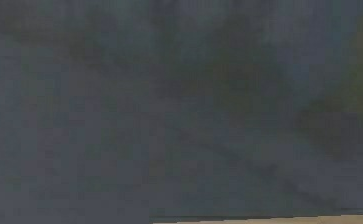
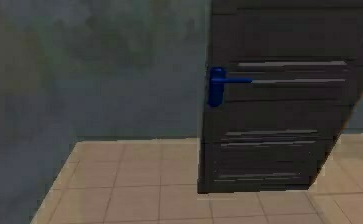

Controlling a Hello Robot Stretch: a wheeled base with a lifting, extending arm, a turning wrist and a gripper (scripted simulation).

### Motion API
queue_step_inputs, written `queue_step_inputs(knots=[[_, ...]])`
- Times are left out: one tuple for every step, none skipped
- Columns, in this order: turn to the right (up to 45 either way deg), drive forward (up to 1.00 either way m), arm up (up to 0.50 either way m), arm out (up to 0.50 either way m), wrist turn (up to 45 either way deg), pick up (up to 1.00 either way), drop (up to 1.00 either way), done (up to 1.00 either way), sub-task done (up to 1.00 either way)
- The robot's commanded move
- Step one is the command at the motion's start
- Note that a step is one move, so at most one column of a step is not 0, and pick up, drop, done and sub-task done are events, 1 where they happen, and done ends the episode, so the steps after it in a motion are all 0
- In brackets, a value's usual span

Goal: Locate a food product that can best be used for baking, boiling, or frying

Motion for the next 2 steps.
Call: queue_step_inputs(knots=[[-45.0, 0.00, 0.00, 0.00, 0.0, 0.00, 0.00, 0.00, 0.00], [-33.0, 0.00, 0.00, 0.00, 0.0, 0.00, 0.00, 0.00, 0.00]])
